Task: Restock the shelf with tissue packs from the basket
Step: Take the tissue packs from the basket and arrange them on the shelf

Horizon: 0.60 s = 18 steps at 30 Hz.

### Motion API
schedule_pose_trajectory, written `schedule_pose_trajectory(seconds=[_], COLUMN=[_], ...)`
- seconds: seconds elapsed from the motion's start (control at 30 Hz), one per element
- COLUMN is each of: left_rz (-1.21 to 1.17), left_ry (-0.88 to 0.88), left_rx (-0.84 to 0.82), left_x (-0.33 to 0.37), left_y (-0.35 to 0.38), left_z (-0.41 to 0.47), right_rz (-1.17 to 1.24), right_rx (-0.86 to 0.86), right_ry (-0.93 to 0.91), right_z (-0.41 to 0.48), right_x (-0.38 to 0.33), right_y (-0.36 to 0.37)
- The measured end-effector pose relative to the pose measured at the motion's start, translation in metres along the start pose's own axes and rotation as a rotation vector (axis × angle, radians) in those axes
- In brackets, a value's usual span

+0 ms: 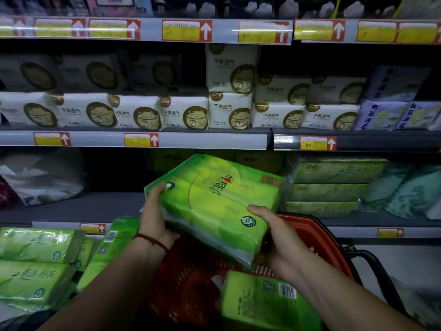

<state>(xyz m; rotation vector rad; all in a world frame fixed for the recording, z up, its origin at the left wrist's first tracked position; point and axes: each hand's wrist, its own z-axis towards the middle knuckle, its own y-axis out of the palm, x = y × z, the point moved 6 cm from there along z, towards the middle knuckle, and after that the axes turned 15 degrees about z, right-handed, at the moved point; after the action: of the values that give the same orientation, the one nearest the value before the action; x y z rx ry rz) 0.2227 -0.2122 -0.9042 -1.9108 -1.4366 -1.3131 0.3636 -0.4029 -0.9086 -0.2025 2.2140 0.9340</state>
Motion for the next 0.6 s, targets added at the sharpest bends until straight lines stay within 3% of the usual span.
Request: schedule_pose_trajectory(seconds=[0.17, 0.3, 0.6], left_rz=[0.101, 0.138, 0.074], left_ry=[-0.084, -0.149, -0.019], left_rx=[-0.003, -0.095, -0.347], left_x=[-0.001, -0.008, 0.004], left_y=[-0.015, -0.007, 0.010], left_z=[0.010, 0.001, -0.010], right_rz=[-0.063, -0.070, -0.084], right_rx=[-0.027, -0.030, -0.174], right_ry=[-0.102, -0.134, -0.167], right_z=[0.008, 0.012, 0.004], right_x=[-0.027, -0.052, -0.088], right_y=[-0.010, -0.020, -0.020])
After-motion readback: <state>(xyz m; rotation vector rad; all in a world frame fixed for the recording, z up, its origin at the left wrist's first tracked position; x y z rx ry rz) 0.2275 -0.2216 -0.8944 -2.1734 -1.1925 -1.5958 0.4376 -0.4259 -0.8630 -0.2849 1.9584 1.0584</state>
